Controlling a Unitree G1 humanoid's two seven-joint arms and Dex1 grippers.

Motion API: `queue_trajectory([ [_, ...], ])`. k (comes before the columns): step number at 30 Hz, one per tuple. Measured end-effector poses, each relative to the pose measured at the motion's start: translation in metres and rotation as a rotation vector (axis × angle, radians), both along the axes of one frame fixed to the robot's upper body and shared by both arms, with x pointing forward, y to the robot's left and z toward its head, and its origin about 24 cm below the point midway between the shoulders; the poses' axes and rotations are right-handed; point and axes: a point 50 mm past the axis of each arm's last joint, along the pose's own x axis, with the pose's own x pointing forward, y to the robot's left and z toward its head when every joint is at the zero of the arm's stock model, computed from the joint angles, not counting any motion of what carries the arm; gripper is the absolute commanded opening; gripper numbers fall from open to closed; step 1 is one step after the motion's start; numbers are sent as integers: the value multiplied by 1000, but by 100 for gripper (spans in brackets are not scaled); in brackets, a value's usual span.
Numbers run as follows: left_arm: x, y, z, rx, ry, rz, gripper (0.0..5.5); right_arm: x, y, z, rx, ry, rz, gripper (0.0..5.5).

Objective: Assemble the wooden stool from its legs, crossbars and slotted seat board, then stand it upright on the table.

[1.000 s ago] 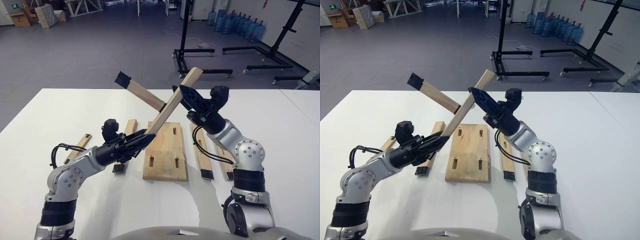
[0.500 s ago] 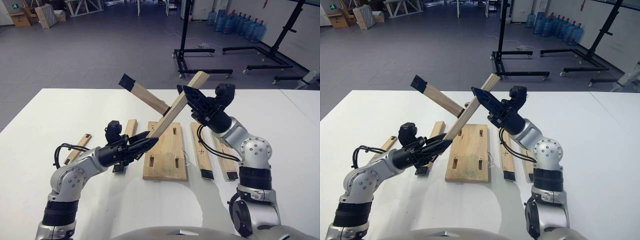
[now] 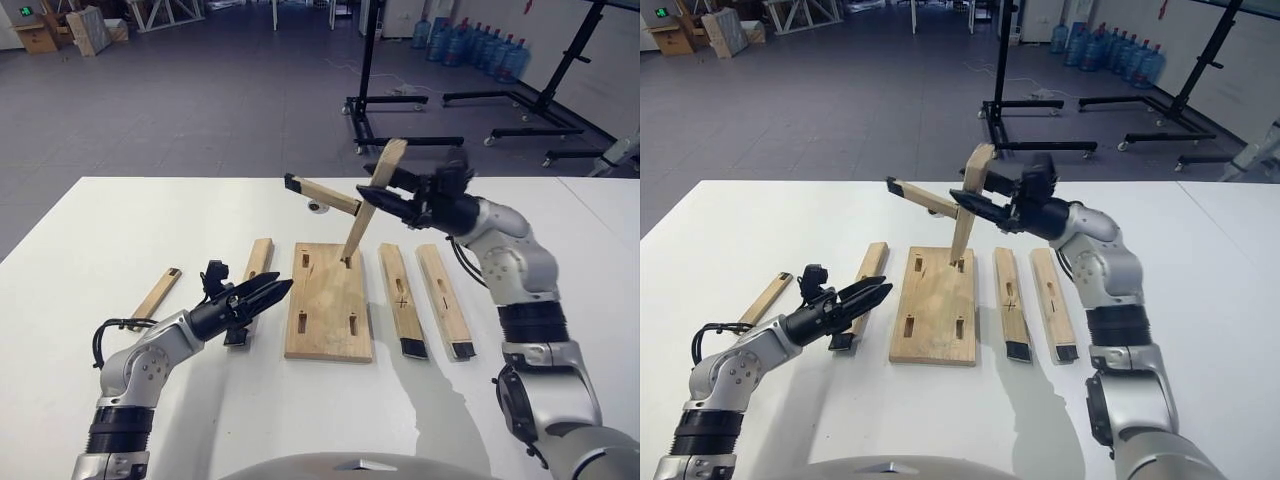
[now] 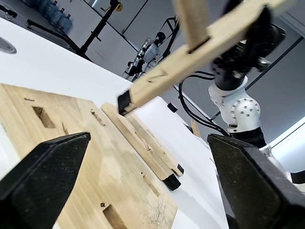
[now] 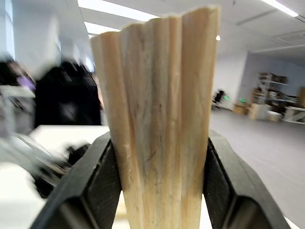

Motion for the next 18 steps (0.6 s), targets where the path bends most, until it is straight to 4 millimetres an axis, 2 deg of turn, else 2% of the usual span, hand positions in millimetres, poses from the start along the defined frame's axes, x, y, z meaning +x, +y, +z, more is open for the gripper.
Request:
queue_trajectory([
  [1, 0, 0, -1, 5, 2, -5, 511, 5, 2, -9, -46, -14, -4, 210],
  [4, 0, -1, -1, 6, -1, -14, 511, 14, 10, -13, -103, -110, 25, 210],
  [7, -2, -3, -1, 15, -5, -36, 511, 17, 13, -19, -108, -135, 65, 210],
  [18, -2, -3, -3, 39, -4, -44, 511, 13, 5, -19, -50, -75, 175, 209],
])
